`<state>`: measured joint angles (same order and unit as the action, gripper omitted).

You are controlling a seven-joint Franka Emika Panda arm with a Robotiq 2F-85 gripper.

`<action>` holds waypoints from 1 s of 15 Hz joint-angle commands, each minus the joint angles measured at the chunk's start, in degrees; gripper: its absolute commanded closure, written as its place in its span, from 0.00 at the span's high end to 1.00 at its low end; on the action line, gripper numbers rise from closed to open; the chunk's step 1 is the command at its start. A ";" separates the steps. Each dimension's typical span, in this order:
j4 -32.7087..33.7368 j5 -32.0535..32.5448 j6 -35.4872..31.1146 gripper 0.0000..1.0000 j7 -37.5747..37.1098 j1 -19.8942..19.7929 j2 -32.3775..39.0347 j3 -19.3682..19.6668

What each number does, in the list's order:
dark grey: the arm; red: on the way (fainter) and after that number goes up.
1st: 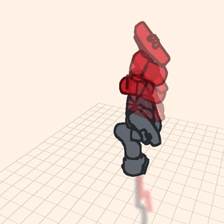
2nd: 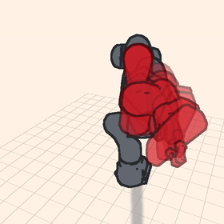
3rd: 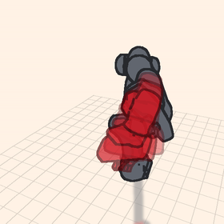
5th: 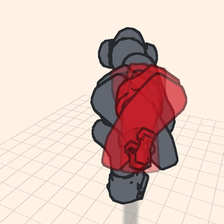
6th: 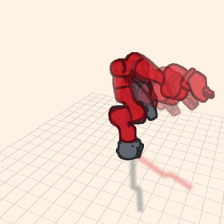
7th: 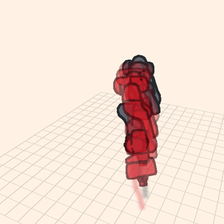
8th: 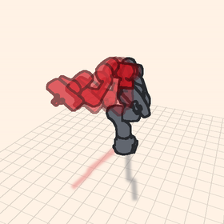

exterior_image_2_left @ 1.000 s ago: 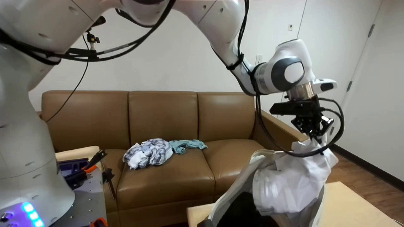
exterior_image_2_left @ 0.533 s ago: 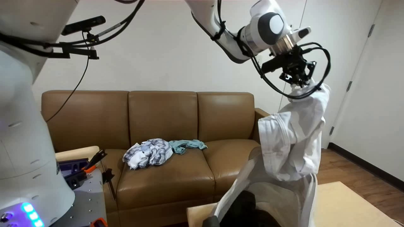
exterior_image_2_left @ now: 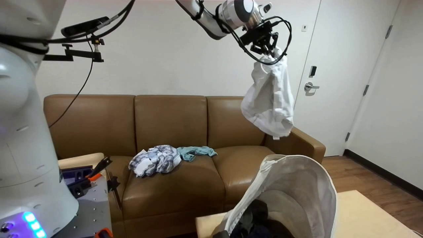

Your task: Put the white short in the bag on the couch

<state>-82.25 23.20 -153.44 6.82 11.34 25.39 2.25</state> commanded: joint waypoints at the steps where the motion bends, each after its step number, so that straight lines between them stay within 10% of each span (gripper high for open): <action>1: 3.78 -1.46 3.43 0.05 6.42 3.00 -0.22 -6.77; 5: 12.13 -4.13 11.95 0.04 11.66 8.51 4.39 -14.62; 15: 14.94 -2.30 16.59 0.05 11.89 10.68 5.62 -13.53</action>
<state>-72.44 20.77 -142.23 15.57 20.35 29.44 -11.71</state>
